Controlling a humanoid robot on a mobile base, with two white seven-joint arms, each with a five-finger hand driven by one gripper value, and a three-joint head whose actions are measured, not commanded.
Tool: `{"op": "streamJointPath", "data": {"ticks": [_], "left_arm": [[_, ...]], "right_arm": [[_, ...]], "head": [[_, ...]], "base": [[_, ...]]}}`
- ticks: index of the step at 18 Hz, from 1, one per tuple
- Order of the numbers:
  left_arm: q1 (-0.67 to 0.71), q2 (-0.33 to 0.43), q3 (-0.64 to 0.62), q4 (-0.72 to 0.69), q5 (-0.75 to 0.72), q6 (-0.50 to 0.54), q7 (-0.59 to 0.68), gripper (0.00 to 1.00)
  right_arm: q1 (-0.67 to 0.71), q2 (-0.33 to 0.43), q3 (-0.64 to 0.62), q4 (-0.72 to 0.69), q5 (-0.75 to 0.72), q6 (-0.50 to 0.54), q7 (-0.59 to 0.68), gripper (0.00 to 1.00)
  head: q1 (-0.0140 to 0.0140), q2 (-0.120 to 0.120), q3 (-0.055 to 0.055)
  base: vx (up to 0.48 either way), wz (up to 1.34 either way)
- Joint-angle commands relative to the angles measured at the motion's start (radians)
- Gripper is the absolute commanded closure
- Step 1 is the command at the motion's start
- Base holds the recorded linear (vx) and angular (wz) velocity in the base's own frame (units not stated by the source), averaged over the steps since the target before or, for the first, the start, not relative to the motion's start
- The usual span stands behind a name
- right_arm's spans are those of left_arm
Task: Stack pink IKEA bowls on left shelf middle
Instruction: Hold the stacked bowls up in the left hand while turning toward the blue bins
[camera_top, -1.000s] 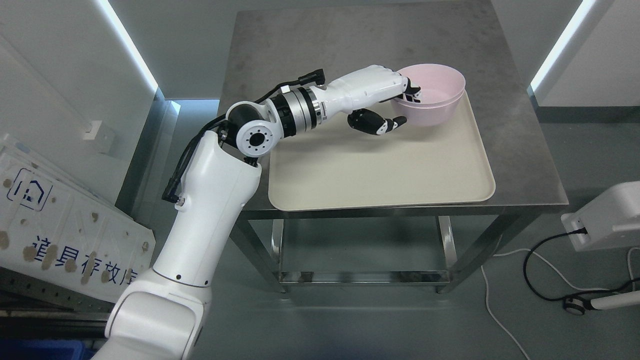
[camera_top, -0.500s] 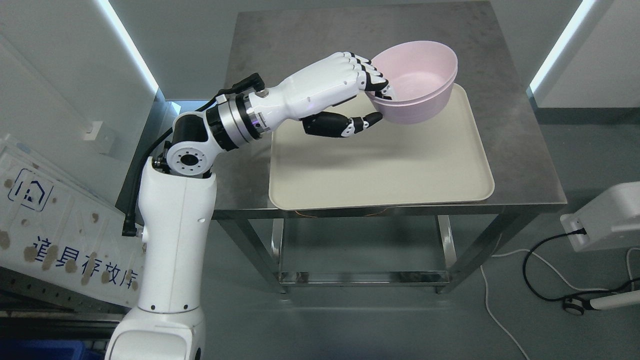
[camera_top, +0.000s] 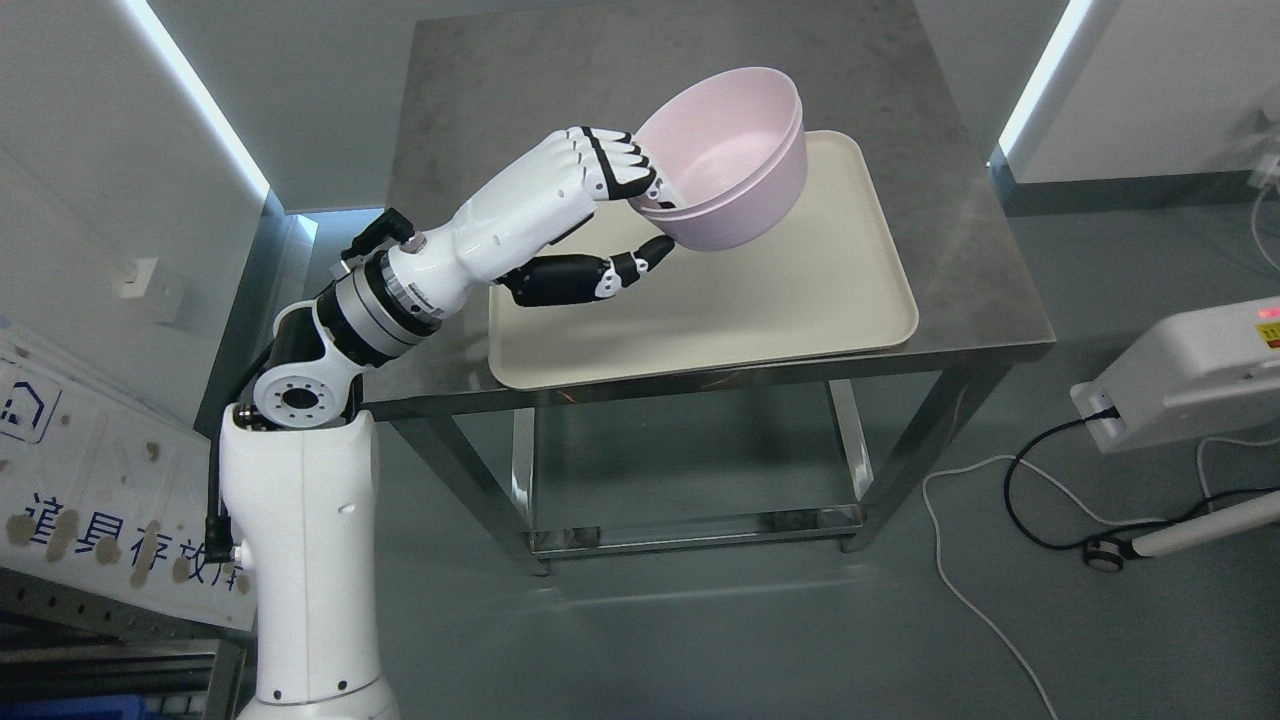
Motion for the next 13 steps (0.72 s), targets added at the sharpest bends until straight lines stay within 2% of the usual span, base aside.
{"op": "streamJointPath", "data": {"ticks": [1, 2, 7, 13], "left_arm": [[0.069, 0.017, 0.127, -0.077, 0.031, -0.001, -0.002, 0.96], [0.084, 0.017, 0.131, -0.077, 0.031, -0.001, -0.002, 0.95], [0.172, 0.123, 0.173, -0.077, 0.094, -0.001, -0.002, 0.94], [0.311, 0.13, 0.303, -0.078, 0.094, -0.001, -0.002, 0.94]], "right_arm": [[0.0, -0.017, 0.0, 0.0, 0.0, 0.0, 0.0, 0.0], [0.0, -0.017, 0.0, 0.0, 0.0, 0.0, 0.0, 0.0], [0.0, -0.017, 0.0, 0.0, -0.002, 0.0, 0.0, 0.0], [0.0, -0.017, 0.0, 0.0, 0.0, 0.0, 0.0, 0.0]], "head": [[0.0, 0.0, 0.0], [0.0, 0.0, 0.0], [0.0, 0.0, 0.0], [0.0, 0.0, 0.0]], "base": [[-0.135, -0.31], [-0.15, -0.32], [-0.181, -0.23], [-0.322, 0.13]]}}
